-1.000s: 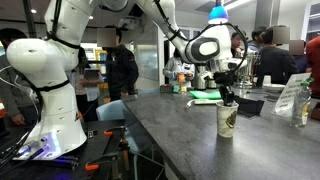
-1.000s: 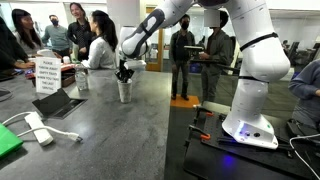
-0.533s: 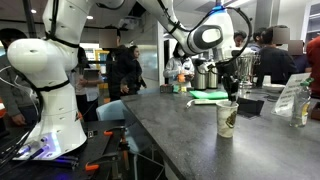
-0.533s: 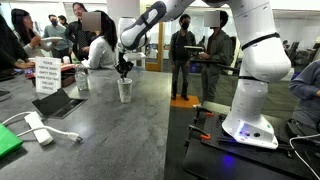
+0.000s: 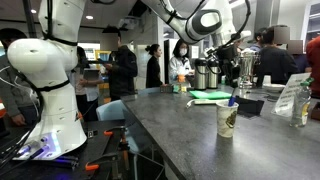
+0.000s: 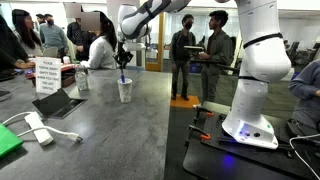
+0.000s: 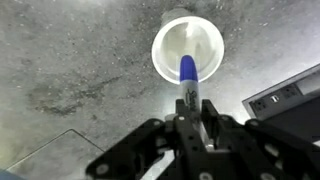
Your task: Remove the marker from the cup and put it on the table
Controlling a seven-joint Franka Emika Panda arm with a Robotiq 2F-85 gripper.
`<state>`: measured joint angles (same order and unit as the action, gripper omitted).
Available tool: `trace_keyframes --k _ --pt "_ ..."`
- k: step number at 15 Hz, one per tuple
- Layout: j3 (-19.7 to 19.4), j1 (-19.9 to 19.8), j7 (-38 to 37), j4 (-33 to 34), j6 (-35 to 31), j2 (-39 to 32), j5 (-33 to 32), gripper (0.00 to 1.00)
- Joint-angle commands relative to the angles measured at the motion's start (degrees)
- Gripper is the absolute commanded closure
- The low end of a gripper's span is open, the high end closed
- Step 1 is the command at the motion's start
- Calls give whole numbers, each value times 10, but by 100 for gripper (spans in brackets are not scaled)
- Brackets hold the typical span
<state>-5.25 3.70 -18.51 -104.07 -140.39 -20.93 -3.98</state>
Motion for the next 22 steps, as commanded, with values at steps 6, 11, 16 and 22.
trace_keyframes --k 6,11,16,22 --pt "6 -16 -60 -92 79 127 37 95" --pt "5 -46 -64 -216 106 217 147 95" --pt "-5 -76 -60 -283 90 195 223 95" --pt "-10 -101 -54 -254 56 85 324 95"
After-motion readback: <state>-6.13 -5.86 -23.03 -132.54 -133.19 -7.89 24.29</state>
